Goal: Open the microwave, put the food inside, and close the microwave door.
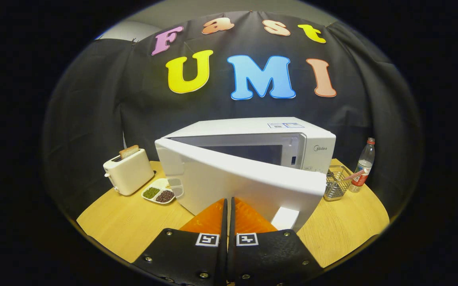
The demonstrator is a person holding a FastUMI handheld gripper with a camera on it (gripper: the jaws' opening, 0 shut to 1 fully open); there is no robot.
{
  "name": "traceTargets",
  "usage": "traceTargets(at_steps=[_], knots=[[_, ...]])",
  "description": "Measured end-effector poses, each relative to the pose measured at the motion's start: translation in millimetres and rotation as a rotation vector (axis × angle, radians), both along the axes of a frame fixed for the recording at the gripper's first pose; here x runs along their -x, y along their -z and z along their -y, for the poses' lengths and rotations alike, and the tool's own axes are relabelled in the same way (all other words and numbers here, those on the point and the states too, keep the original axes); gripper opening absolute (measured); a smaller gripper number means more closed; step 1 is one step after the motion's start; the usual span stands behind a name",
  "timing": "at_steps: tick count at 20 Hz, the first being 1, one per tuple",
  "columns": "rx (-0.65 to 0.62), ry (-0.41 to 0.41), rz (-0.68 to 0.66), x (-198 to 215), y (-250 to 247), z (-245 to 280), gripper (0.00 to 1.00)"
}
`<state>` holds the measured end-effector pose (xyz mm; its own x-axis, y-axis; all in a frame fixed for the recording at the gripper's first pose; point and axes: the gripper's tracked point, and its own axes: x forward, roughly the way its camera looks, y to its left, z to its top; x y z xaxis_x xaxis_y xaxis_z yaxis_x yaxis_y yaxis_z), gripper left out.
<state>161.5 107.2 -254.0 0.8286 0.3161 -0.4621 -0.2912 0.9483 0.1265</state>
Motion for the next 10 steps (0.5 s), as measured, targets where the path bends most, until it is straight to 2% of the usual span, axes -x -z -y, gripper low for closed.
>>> traceTargets(at_steps=[10], knots=[[0.012,0.028,-0.004,-52.4,15.0,7.4,0.02]])
